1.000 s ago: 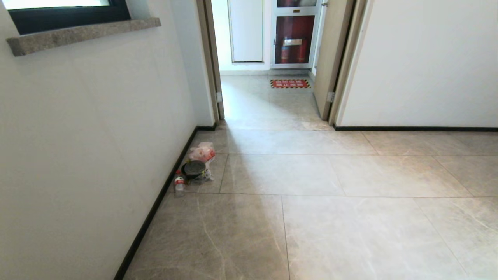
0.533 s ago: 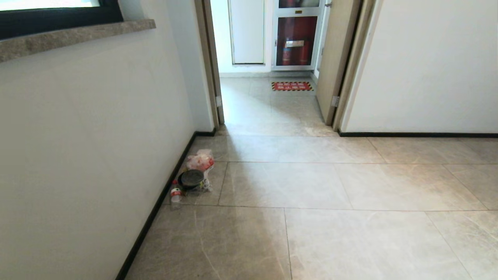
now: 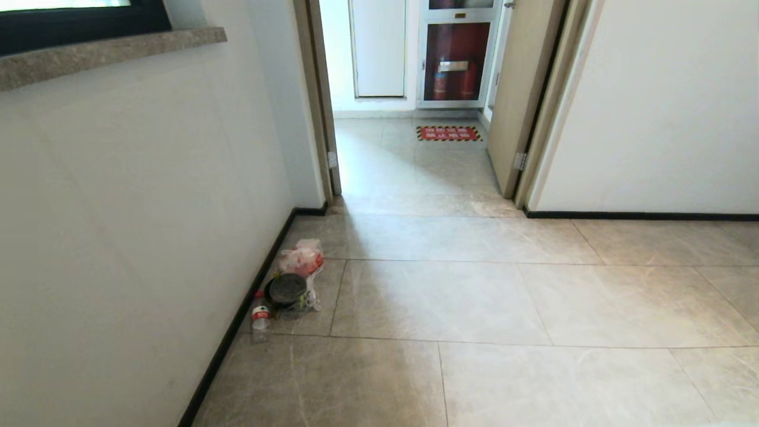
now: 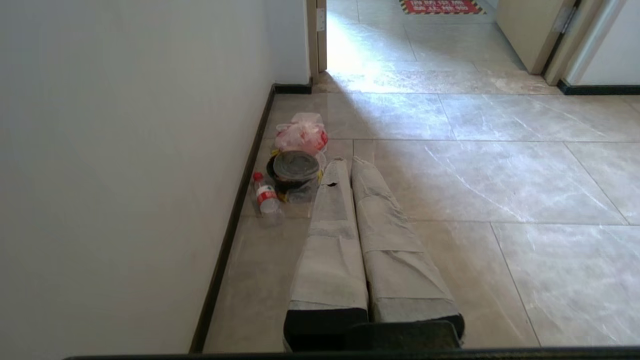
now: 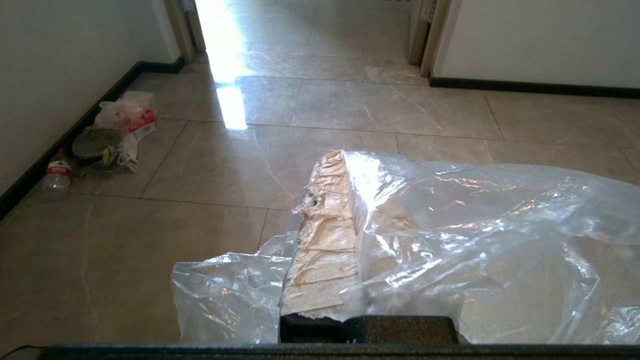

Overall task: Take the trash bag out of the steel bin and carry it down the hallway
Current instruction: Put the trash bag at the door

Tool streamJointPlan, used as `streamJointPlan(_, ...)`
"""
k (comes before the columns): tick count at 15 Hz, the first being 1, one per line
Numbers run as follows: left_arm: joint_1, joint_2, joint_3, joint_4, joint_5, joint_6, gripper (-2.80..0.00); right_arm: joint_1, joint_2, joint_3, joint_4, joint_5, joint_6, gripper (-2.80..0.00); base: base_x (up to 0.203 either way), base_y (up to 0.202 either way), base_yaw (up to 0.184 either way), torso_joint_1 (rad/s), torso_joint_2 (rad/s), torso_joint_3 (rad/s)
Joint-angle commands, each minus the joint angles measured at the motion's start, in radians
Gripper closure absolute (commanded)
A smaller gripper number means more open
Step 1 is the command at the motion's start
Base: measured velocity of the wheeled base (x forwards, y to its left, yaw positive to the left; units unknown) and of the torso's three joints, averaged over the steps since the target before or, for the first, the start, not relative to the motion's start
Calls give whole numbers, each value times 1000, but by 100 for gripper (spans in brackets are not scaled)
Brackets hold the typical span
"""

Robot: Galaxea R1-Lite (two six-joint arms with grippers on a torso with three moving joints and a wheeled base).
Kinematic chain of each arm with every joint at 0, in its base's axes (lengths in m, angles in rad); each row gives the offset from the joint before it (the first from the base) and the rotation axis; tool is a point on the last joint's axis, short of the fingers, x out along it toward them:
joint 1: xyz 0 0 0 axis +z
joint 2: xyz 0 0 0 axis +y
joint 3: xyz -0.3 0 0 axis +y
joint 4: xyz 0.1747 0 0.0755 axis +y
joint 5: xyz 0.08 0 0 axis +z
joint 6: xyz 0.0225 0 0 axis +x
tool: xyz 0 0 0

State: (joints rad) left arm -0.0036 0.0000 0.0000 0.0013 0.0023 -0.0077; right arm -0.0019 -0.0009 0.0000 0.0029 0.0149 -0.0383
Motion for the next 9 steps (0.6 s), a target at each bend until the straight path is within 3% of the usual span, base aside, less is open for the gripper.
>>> streamJointPlan(1, 2, 0, 0, -1, -1, 0, 0, 2, 1, 2, 0, 0, 0, 0, 196, 0, 0, -2, 1, 2)
streamJointPlan(9, 2, 0, 0, -1, -1, 0, 0, 2, 1, 2, 0, 0, 0, 0, 193, 0, 2, 2, 3, 2)
